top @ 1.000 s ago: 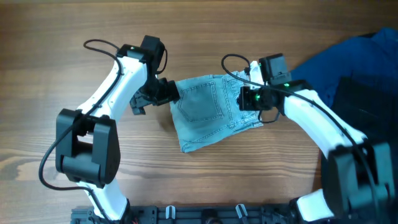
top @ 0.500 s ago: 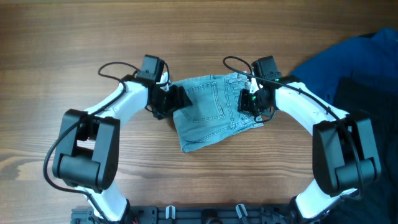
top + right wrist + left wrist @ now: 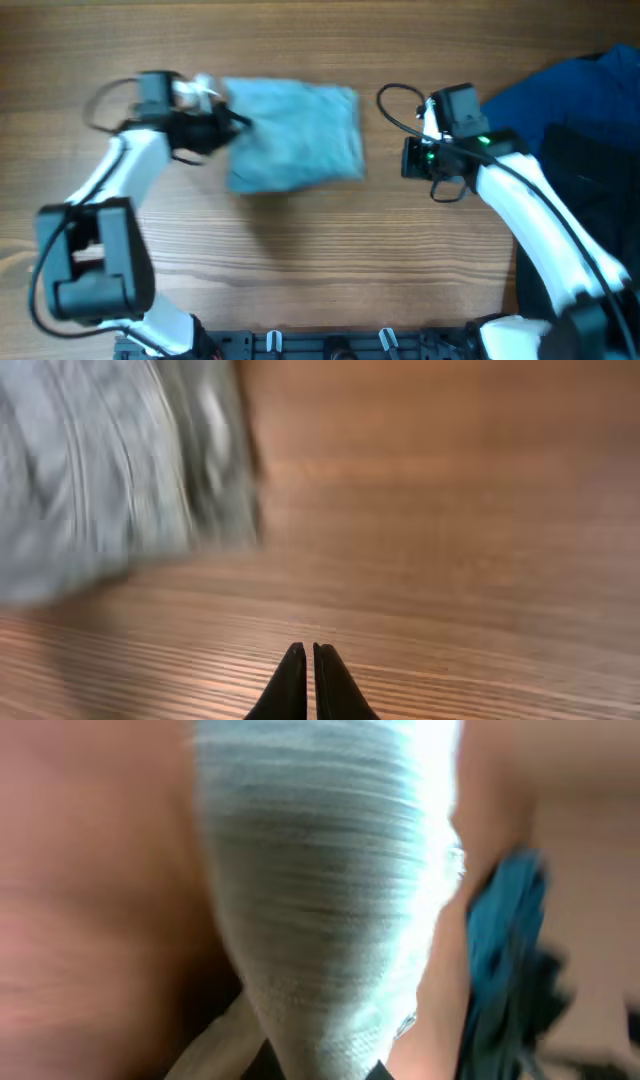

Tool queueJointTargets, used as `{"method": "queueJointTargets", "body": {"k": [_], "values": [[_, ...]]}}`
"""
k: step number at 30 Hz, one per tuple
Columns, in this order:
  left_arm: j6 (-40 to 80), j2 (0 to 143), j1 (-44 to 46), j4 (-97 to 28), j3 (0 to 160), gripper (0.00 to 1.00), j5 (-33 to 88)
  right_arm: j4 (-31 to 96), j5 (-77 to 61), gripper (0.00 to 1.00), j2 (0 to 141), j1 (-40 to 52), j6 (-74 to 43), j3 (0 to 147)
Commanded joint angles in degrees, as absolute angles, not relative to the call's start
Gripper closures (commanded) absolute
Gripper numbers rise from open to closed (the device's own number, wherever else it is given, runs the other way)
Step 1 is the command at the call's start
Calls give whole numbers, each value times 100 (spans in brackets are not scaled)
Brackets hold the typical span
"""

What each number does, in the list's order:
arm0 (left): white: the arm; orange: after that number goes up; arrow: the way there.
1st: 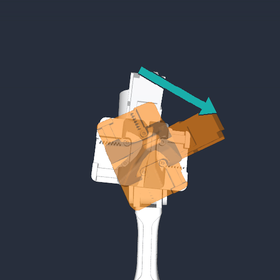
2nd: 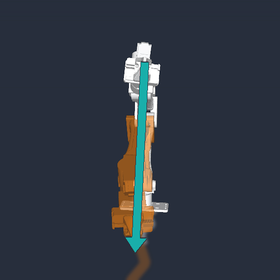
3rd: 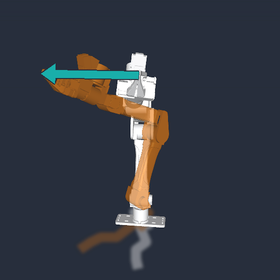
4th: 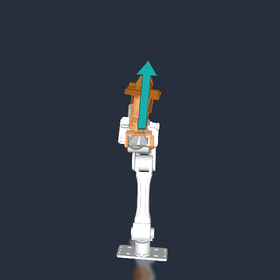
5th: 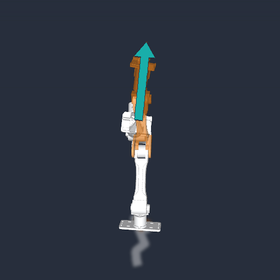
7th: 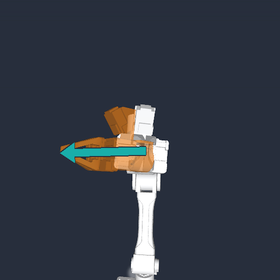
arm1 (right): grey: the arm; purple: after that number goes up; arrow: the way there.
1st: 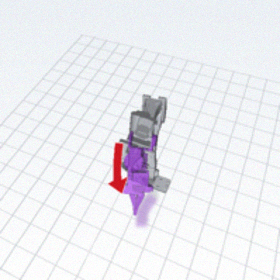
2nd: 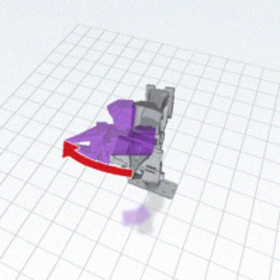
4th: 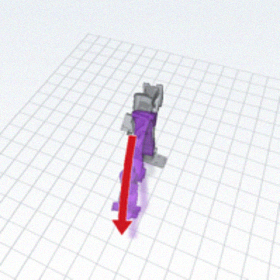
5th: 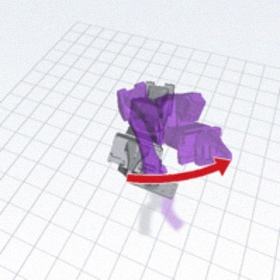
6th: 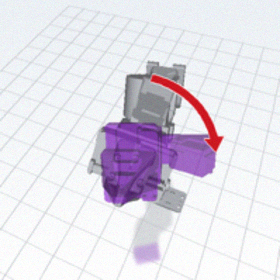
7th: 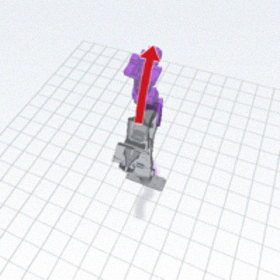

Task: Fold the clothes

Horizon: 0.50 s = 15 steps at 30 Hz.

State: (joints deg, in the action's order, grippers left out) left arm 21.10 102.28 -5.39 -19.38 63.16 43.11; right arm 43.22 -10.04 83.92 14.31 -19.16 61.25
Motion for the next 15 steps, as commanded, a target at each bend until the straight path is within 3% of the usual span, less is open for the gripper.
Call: {"method": "queueJointTargets", "body": {"k": [1, 5, 12, 13, 14, 15], "values": [[2578, 10184, -1765, -1328, 6462, 96, 4034, 4342, -910, 96, 7723, 1417, -1820, 6156], [3076, 10713, -2711, -1170, 6462, 96, 3210, 4407, -930, 96, 7614, 1417, -1817, 6156], [3092, 11826, -3651, -1135, 6462, 96, 3164, 4589, -950, 96, 7618, 1417, -1813, 6154], [3092, 11852, -3669, -1160, 6462, 91, 3164, 4593, -952, 96, 7618, 1417, -1815, 6154], [3089, 11852, -3675, -1173, 6462, 66, 3190, 4593, -952, 96, 7618, 1417, -1815, 6154], [3089, 11841, -3675, -1173, 6462, 56, 3293, 4591, -950, 96, 7618, 1417, -1813, 6154]]}}
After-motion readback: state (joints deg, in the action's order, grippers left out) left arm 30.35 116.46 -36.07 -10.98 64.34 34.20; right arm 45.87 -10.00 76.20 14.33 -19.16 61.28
